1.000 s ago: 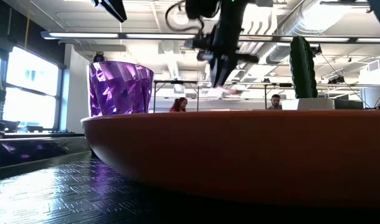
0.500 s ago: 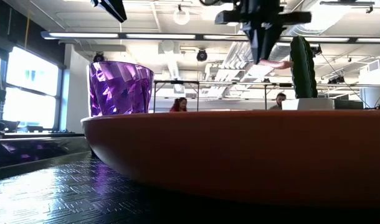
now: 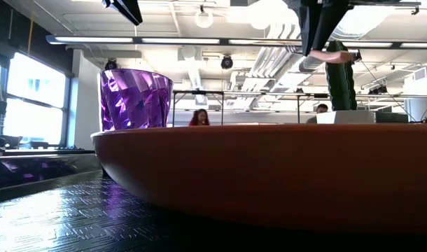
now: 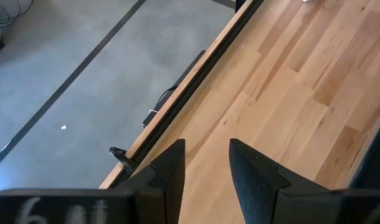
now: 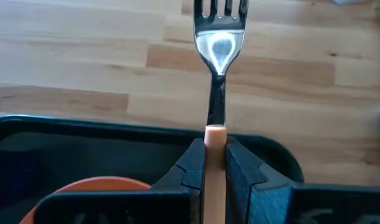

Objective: Pick and place plate/cup/fork/spoon on tray
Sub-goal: Put the orange fork on the dark green tray

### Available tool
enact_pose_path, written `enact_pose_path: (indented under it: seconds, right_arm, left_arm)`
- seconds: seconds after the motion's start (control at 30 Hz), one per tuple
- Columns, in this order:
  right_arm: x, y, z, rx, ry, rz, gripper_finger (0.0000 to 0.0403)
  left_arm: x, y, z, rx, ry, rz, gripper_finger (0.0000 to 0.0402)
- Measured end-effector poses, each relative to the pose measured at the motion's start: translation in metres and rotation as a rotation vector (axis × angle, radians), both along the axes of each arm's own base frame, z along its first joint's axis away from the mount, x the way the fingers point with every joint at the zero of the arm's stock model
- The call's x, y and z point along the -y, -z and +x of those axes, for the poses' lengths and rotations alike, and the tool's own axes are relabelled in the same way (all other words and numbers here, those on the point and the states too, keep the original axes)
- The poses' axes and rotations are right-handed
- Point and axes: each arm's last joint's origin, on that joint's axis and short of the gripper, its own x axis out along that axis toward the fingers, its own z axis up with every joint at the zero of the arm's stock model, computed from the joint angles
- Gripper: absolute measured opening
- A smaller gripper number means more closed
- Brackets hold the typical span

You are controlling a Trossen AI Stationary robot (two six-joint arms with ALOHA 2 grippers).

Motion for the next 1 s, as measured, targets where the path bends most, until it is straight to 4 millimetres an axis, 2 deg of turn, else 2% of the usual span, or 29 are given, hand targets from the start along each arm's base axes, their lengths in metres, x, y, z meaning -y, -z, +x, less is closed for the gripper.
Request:
enact_pose_path:
  seconds: [0.53, 1.0]
  right_arm:
    - [-0.059, 0.013, -0.017, 0.019, 0.041, 0.087, 0.0017]
    - [-0.113, 0.04, -0.034, -0.076, 0.071, 0.166, 0.0017]
  left_arm:
    - [0.0, 0.0, 0.0, 0.01, -0.013, -0.008, 0.0115]
    - [0.001, 0.0, 0.001, 0.033, -0.018, -0.03, 0.0115]
